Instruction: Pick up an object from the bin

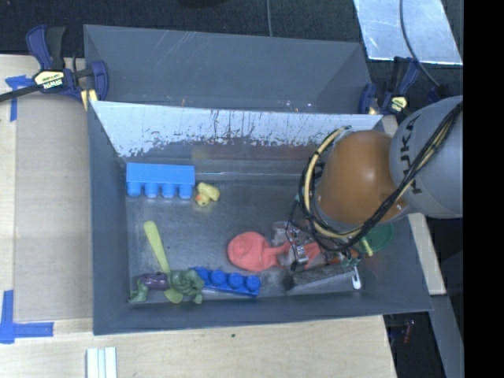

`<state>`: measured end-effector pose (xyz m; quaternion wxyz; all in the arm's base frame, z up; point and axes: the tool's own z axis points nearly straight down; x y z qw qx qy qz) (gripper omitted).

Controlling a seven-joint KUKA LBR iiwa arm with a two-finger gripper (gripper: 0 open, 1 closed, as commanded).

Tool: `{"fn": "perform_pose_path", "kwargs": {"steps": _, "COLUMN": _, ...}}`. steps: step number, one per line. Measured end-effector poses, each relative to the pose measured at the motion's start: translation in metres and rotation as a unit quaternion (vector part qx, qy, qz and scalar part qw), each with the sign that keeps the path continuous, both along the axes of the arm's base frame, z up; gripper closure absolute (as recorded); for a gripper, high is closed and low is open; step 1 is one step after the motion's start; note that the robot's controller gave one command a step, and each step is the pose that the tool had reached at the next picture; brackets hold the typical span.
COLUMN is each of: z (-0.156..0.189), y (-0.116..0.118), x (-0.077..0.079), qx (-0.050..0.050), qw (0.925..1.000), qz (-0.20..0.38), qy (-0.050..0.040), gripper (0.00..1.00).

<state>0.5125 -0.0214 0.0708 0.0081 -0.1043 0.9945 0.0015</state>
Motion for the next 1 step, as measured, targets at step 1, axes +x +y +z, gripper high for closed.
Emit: {"fn": "perform_pose_path", "kwargs": {"steps": 1, "z": 0.0, "y": 0.0, "x": 0.0, "qx": 0.0, "qw": 1.0, "qz": 0.0, "qy": 0.0, "gripper": 1.0}}
